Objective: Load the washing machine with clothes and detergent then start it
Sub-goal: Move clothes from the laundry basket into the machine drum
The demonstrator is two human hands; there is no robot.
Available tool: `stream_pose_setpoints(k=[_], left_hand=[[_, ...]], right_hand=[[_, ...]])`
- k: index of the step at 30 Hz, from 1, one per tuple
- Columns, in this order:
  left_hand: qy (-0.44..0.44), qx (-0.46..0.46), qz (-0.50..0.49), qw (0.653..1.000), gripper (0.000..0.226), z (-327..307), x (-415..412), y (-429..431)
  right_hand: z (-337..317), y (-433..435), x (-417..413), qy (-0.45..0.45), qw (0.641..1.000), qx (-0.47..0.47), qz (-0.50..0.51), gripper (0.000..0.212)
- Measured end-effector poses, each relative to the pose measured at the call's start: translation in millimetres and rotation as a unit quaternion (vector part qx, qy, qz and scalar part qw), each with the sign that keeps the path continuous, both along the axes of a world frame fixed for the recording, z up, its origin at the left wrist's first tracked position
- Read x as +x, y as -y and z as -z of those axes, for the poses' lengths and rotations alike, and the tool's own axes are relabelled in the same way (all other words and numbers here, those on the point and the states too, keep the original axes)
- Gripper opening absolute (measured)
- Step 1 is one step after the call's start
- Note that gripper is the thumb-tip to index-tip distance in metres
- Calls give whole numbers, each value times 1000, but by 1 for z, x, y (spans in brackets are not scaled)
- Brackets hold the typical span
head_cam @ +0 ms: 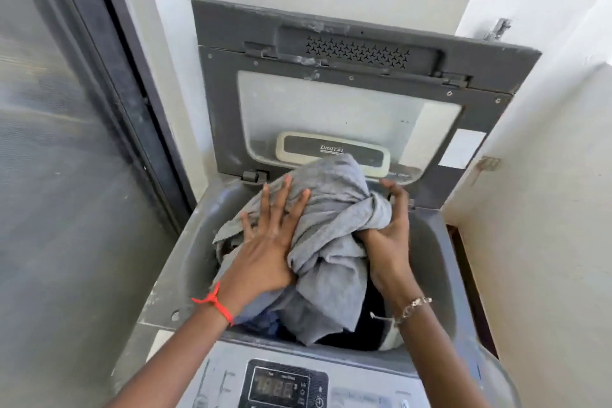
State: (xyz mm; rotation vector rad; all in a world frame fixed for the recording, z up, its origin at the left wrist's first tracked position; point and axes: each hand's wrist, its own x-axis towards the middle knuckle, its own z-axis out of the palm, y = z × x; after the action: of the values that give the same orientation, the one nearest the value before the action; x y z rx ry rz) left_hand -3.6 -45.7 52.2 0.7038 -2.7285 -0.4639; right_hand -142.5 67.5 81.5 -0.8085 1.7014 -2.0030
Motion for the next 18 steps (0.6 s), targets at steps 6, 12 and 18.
stream_pose_setpoints(k=[6, 12, 18], left_hand=[[187, -53, 11, 981, 134, 49, -7, 2], [238, -62, 47, 968, 145, 72, -36, -7], [230, -60, 77, 968, 150, 74, -61, -28]], right_hand=[[103, 10, -5, -87, 969, 230, -30, 86], [127, 5, -15, -318, 792, 509, -116, 109], [107, -30, -25, -325, 799, 492, -120, 100]])
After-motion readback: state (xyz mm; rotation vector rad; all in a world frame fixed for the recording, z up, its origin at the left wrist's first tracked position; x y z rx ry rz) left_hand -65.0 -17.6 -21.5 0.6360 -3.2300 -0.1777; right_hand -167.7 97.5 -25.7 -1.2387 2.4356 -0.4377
